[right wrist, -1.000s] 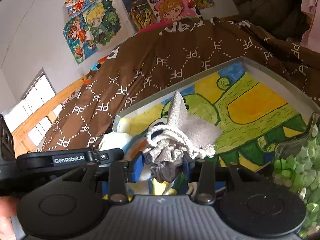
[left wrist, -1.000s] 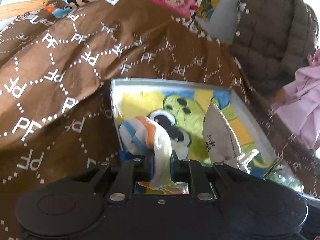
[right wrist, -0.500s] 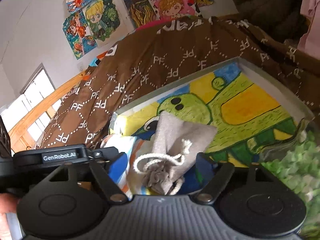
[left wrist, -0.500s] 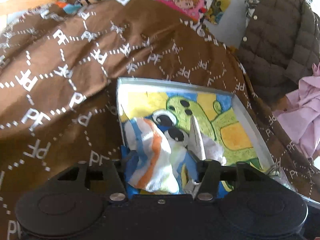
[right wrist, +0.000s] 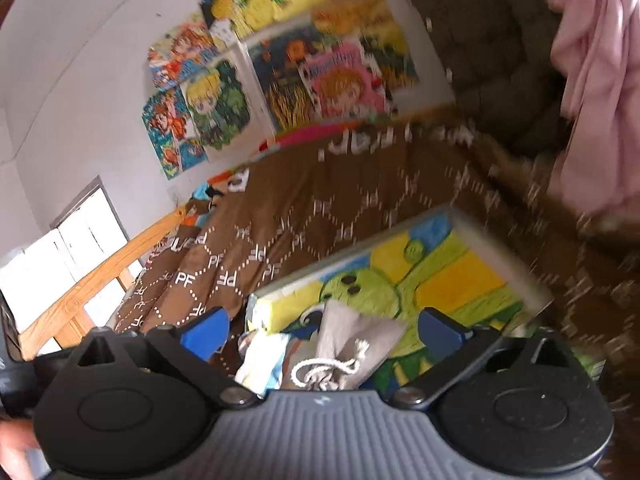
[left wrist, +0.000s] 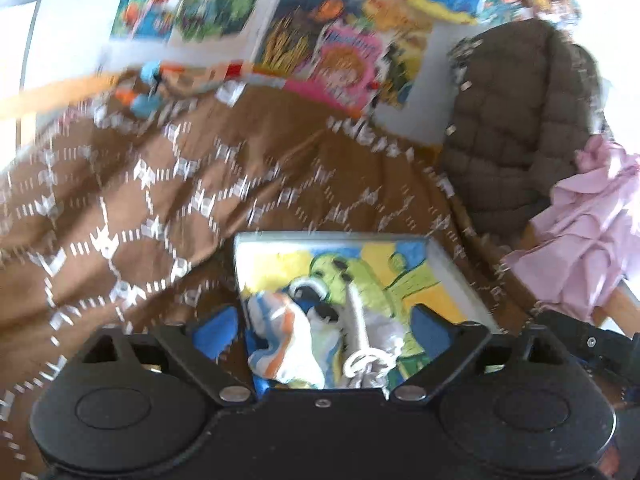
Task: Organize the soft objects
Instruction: 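Withdraw both tools from the tray back toward the pile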
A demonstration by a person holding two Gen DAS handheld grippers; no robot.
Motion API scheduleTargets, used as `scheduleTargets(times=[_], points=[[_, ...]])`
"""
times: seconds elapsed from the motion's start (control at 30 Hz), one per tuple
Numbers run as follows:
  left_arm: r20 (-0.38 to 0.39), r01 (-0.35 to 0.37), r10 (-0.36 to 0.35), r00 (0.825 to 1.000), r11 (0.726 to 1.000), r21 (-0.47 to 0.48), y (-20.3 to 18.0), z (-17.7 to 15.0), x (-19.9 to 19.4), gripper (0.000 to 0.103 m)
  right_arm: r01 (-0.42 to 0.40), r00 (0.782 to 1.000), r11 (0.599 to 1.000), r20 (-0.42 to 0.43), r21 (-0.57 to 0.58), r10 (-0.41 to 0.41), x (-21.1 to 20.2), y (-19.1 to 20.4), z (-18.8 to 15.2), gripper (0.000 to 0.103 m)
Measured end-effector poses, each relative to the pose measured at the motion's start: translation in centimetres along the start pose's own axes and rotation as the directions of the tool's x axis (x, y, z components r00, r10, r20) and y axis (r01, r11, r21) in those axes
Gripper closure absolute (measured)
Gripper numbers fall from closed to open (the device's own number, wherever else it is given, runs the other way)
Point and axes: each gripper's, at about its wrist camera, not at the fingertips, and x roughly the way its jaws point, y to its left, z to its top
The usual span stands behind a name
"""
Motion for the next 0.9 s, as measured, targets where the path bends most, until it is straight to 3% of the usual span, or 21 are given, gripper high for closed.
scheduleTargets(times=[0.23,0.5,0.67,0.8,0.9], points=[[0.116,0.021,-0.024,0.993,0.999,0.027,-2.5,-0.6,-7.9,0.001,0.038,0.993,0.997,0.118,-0.069,-0.030,-7.9,1.8,-1.8,0.000],[0.145,-0.038,0.033,0.989,0.999,0.031,-3.4,-5.6,-14.8,0.001,0.176,0.978,0.977,0.131,-0.121,-0.160,-13.7,3.9,-4.4,0.000],[0.080,-0.070,0.066,0.995,0.997,0.045,-3.9,-8.0,-16.7,0.001,0.195,0.981,0.965,0.020,-0.176,-0.195,-15.2,5.0,-7.0,0.000],[0.024,-0.074,0.072,0.997,0.993,0.088,-4.5,-9.7,-17.6,0.001,0.247,0.954,0.953,-0.130,-0.177,-0.271,-15.3,5.0,-9.4,0.000],[-0.030,-0.086,0.091,0.995,0.985,0.149,-5.2,-11.0,-17.5,0.001,0.256,0.941,0.956,-0.191,-0.142,-0.280,-16.1,4.9,-10.6,0.000]])
